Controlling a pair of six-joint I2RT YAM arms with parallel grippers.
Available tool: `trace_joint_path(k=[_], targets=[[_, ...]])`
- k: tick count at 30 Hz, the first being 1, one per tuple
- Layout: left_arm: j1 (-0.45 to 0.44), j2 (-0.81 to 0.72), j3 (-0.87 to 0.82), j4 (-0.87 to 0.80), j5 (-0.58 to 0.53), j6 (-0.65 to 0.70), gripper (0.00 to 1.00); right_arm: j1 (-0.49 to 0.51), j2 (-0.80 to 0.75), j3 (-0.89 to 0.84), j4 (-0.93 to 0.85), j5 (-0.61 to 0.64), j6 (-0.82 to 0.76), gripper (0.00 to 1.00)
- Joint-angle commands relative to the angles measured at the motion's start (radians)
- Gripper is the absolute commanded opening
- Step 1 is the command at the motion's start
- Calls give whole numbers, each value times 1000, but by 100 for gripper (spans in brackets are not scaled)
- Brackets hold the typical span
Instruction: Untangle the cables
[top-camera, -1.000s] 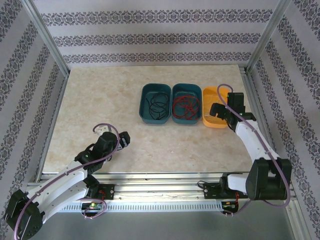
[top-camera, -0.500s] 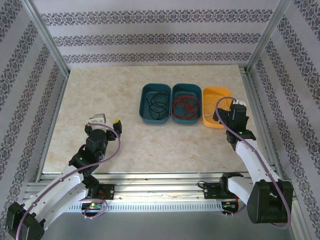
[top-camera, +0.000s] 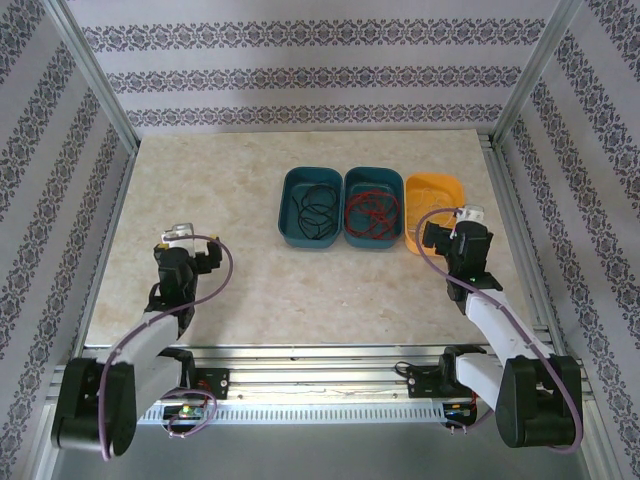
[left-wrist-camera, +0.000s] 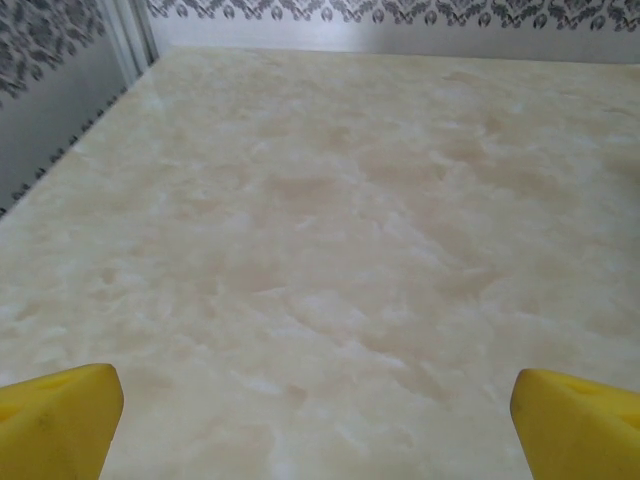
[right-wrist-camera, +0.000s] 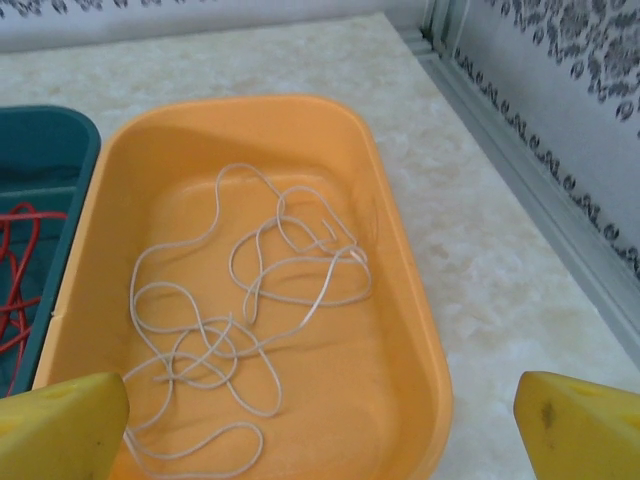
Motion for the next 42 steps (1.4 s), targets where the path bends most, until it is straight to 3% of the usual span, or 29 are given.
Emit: trace_joint_path(k=[1, 8, 19, 26, 29, 34, 37, 42], targets=[[38, 77, 7, 227, 123, 19, 99, 10, -5, -43, 177, 10, -58, 98], [102, 286, -10, 472, 203, 19, 99, 9, 60, -64, 277, 11, -73, 98], [124, 612, 27, 756, 338, 25, 99, -21, 248, -68, 479, -83, -74, 98], [104, 570, 170, 414, 369, 73, 99, -57, 310, -109, 619, -206, -30, 98], [103, 572, 167, 427, 374, 72, 99, -57, 395, -149, 788, -227, -24, 98], [103, 574, 165, 434, 374, 73, 99, -56, 482, -113, 798, -247, -26, 98], [103, 573, 162, 437, 373, 71, 99, -38, 496, -110, 807, -197, -35, 98], [103, 573, 136, 489, 348, 62, 99, 27, 498, -82, 763, 5, -51, 98]])
